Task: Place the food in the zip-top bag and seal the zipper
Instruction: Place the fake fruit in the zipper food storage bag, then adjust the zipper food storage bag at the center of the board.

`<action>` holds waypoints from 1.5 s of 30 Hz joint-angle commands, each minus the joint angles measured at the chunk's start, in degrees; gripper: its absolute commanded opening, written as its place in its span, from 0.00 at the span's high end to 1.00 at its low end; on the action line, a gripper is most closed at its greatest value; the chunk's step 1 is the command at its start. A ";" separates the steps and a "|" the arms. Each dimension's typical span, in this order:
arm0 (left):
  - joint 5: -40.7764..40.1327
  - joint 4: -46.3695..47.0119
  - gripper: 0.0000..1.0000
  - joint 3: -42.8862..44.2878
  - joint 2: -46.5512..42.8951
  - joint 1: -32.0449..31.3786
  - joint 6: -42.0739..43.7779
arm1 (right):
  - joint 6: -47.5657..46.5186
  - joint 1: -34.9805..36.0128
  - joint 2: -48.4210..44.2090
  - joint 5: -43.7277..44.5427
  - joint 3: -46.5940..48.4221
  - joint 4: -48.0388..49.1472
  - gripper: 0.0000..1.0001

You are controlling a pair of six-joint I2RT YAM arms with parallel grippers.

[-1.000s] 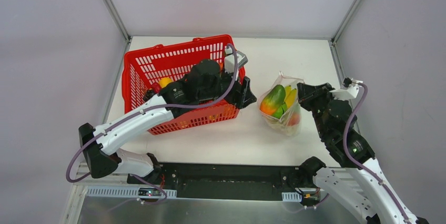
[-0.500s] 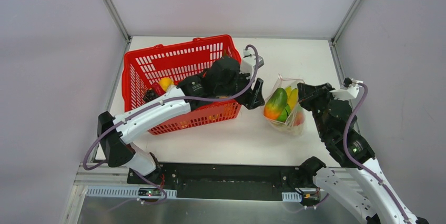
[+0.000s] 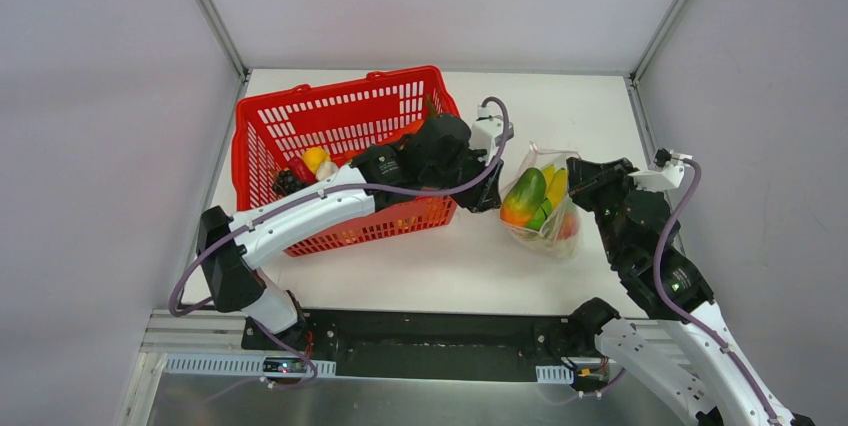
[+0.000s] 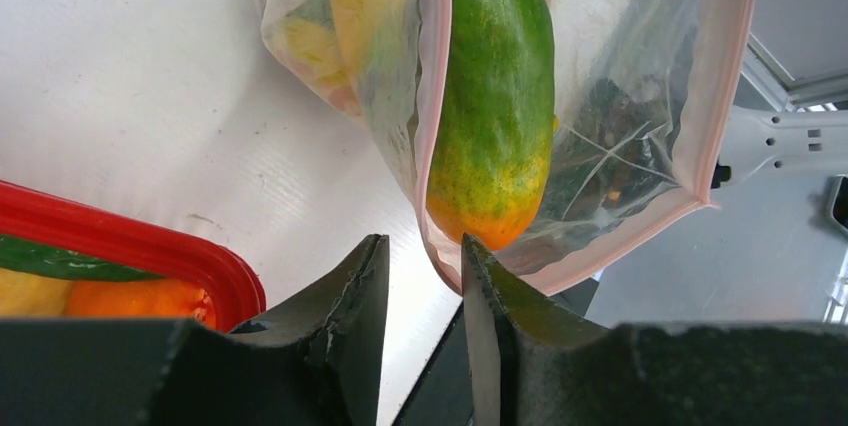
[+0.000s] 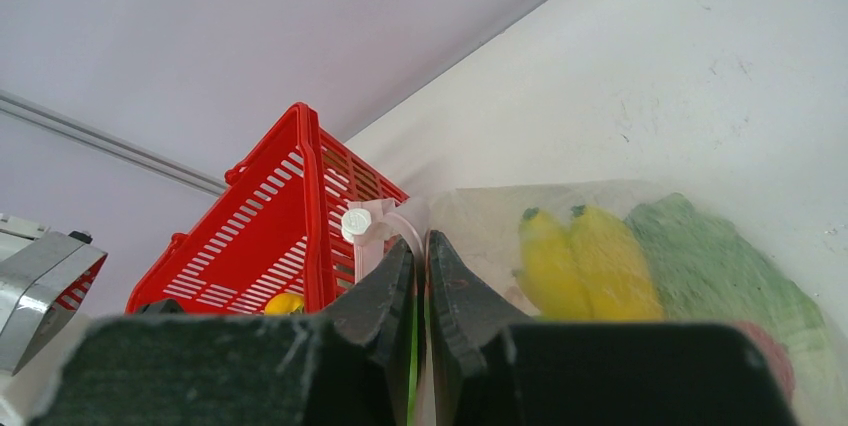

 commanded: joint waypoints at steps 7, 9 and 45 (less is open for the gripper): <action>3.31 1.15 0.84 3.47 2.11 -0.74 -1.20 | -0.28 0.15 0.46 -1.63 1.05 3.61 0.88; 2.72 0.60 0.88 4.02 2.20 -0.74 -1.20 | -0.48 0.12 1.00 -2.45 1.44 3.26 0.88; 2.71 -21.81 1.00 34.86 7.95 0.95 5.89 | -11.35 0.16 4.76 -26.44 9.24 0.73 0.90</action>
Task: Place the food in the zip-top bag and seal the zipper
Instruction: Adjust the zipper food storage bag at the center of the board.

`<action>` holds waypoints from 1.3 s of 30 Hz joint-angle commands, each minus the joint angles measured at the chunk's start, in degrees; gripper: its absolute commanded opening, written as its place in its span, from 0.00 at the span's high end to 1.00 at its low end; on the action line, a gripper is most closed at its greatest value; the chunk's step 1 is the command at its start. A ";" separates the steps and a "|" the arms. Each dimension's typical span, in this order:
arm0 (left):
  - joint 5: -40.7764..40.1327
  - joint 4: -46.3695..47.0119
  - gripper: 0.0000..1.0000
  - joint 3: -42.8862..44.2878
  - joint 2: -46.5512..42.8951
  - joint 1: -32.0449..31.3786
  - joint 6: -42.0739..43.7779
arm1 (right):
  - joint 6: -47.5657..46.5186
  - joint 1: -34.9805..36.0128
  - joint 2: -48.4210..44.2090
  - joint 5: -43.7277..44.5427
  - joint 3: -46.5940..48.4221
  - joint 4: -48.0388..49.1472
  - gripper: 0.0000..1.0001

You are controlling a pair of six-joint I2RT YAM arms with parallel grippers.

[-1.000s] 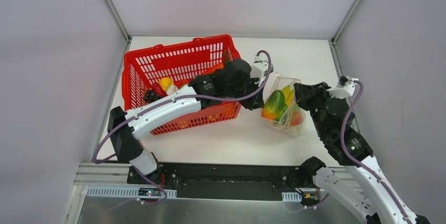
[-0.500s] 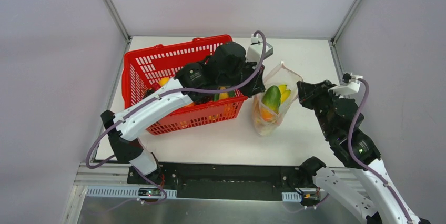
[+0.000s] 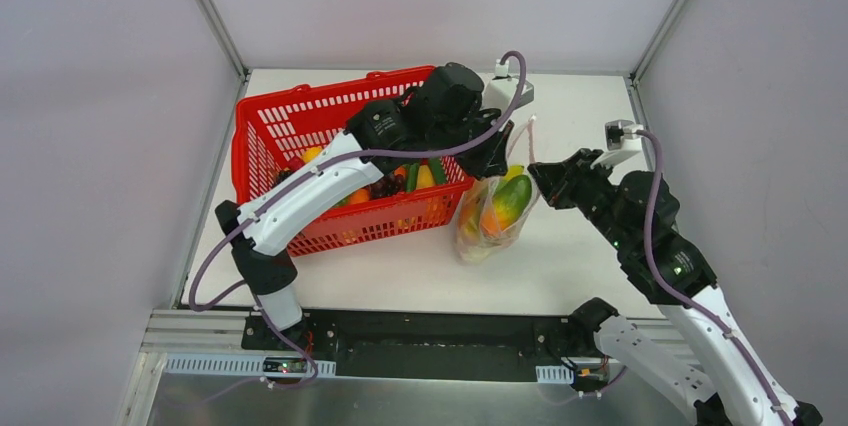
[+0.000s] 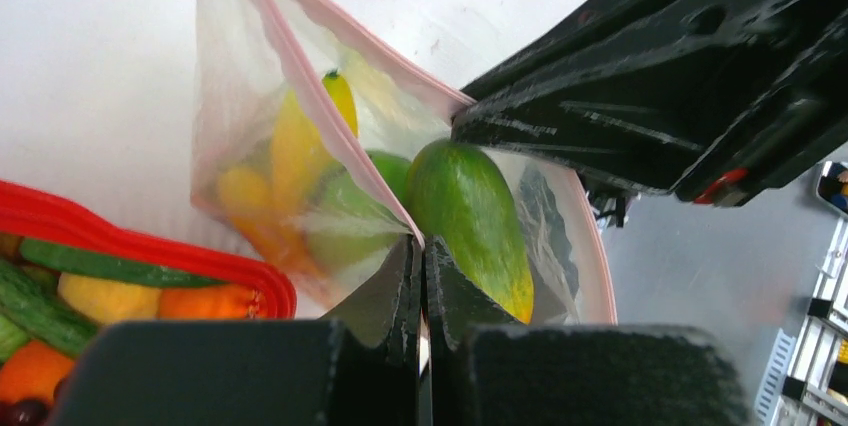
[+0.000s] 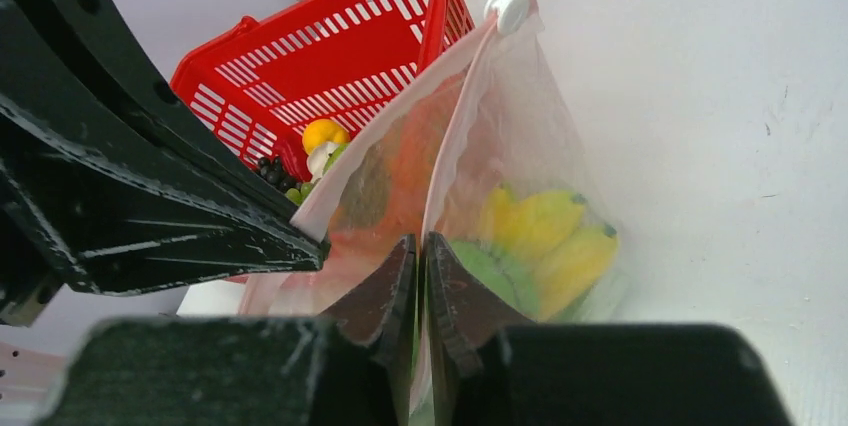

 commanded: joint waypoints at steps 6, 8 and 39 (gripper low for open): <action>-1.35 4.06 1.00 -6.56 -13.20 -0.21 -0.29 | 1.40 0.15 -5.03 -2.37 6.10 5.50 0.89; -2.59 6.26 1.00 -10.43 -13.99 1.18 -1.29 | 0.14 0.15 -3.06 3.34 7.17 1.49 0.89; 1.73 12.21 1.00 -10.34 -6.26 4.58 -8.42 | 10.78 0.19 -1.06 7.36 19.70 -32.51 0.35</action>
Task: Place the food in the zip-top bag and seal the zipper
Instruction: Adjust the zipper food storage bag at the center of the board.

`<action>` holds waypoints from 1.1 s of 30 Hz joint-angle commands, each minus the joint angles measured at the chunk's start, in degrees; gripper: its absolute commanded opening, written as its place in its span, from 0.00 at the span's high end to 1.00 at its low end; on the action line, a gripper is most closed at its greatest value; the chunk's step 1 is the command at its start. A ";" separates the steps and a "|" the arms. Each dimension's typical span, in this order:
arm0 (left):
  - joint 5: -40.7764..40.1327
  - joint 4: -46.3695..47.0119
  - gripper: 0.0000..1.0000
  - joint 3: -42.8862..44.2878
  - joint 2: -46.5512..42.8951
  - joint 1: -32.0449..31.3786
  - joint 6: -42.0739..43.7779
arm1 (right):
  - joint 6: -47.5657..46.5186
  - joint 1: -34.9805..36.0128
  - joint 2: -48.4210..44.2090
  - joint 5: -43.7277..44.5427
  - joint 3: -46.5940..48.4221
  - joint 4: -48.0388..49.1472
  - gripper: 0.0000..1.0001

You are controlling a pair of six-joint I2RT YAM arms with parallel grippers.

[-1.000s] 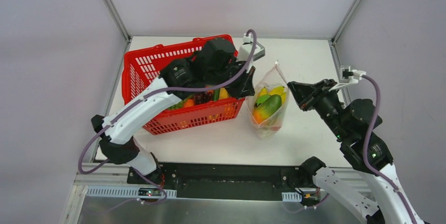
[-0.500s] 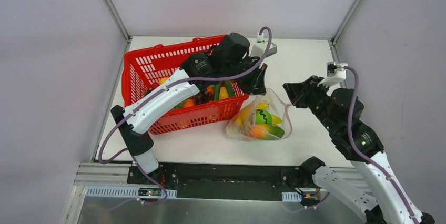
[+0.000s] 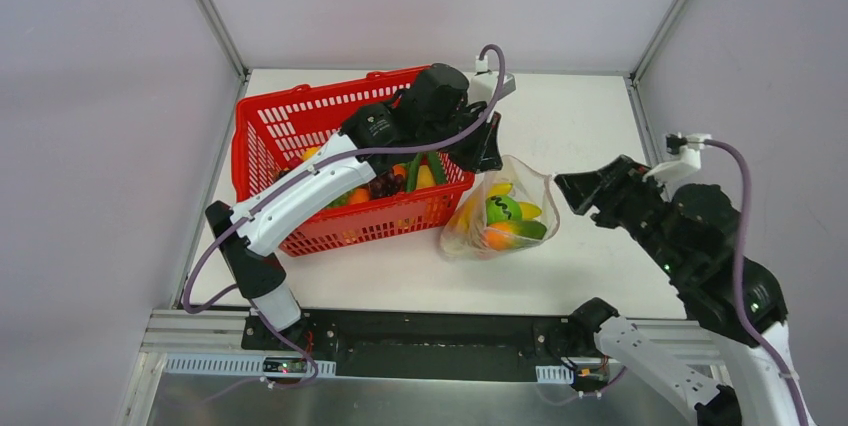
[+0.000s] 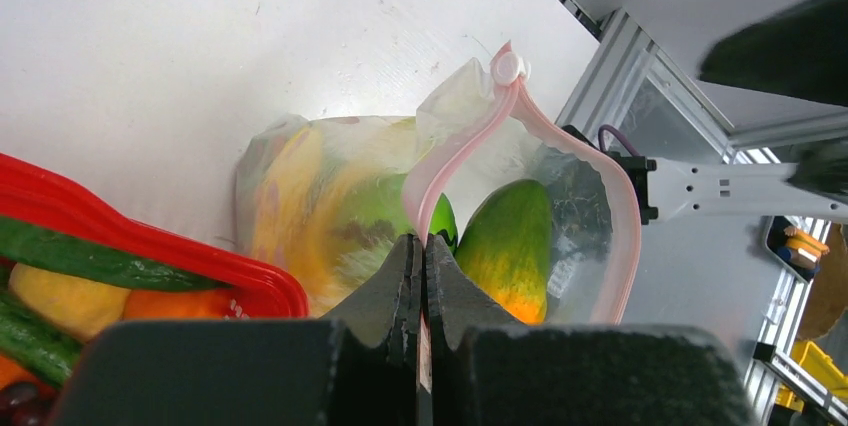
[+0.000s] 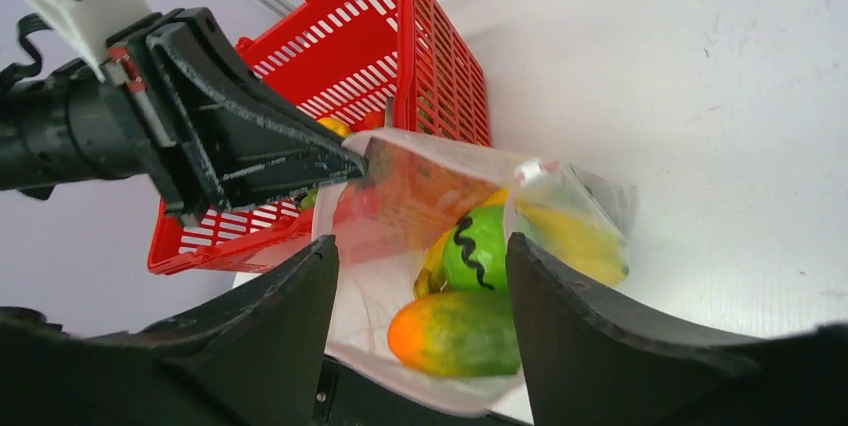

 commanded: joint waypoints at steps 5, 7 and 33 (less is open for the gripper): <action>0.68 4.96 1.00 -0.73 -3.13 1.35 -1.69 | 5.76 0.18 3.77 -4.07 -0.91 -13.30 0.39; 1.24 4.41 1.00 -0.64 -2.88 1.49 -1.50 | 6.76 0.18 5.07 -6.61 -3.90 -10.19 0.47; 2.46 7.73 1.00 -6.52 -5.31 3.55 -2.19 | 4.63 0.18 6.34 2.35 -2.76 -13.18 0.48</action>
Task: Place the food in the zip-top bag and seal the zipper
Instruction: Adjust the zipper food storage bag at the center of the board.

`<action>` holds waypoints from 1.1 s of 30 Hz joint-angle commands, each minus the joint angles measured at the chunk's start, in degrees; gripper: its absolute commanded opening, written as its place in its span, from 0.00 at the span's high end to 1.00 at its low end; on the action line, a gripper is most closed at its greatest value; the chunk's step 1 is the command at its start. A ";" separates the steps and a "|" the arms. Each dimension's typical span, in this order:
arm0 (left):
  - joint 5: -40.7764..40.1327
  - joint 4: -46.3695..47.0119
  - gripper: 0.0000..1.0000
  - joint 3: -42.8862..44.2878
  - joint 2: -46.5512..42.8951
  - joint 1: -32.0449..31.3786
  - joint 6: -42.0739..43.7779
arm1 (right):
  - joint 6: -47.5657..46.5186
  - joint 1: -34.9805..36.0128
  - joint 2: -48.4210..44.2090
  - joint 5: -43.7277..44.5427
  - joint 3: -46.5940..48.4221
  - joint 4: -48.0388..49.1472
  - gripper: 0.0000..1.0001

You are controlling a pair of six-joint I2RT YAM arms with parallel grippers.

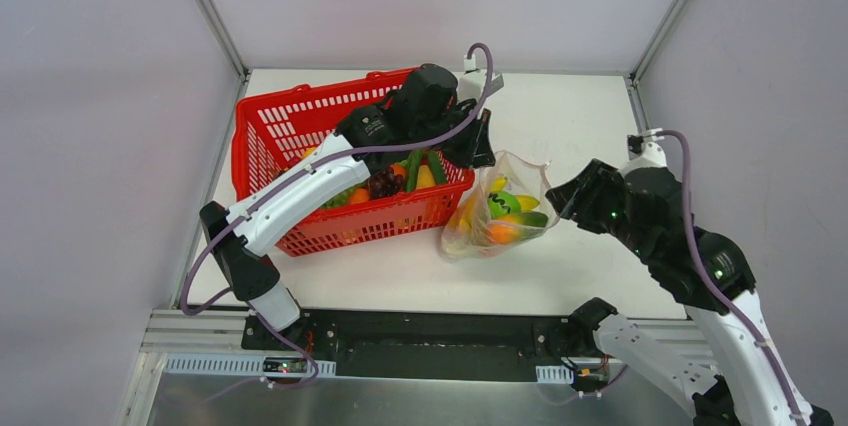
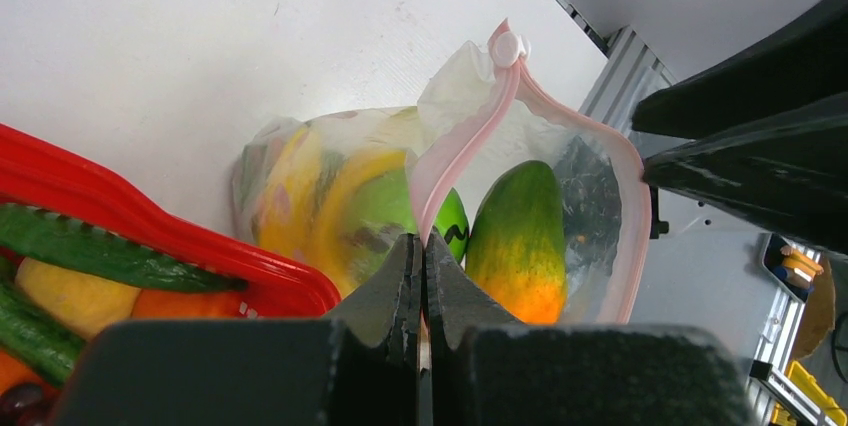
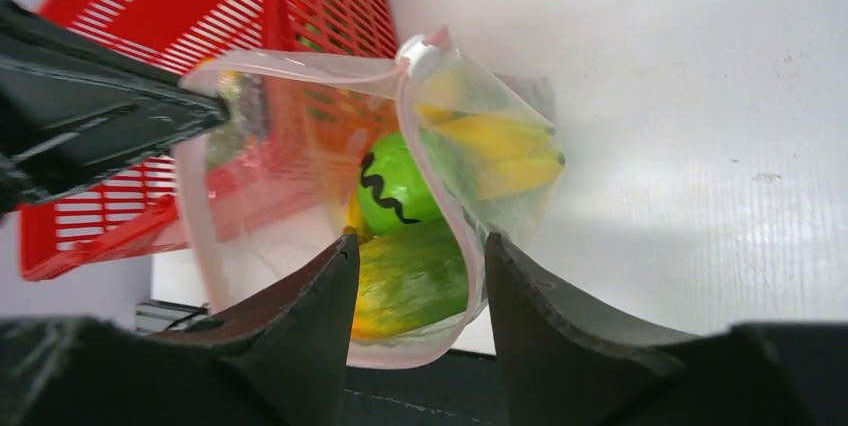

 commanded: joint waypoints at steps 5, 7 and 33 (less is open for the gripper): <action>0.97 3.25 1.00 -1.72 -3.98 1.06 -0.61 | 1.83 0.15 3.37 -5.63 -6.46 3.81 0.76; 1.07 3.25 1.00 -2.08 -3.74 1.60 -0.56 | 1.69 0.19 2.80 -5.93 -6.68 6.41 0.91; 17.92 9.75 1.00 -1.28 -3.46 1.93 -2.50 | 2.99 0.16 4.37 -7.39 -8.85 24.44 1.00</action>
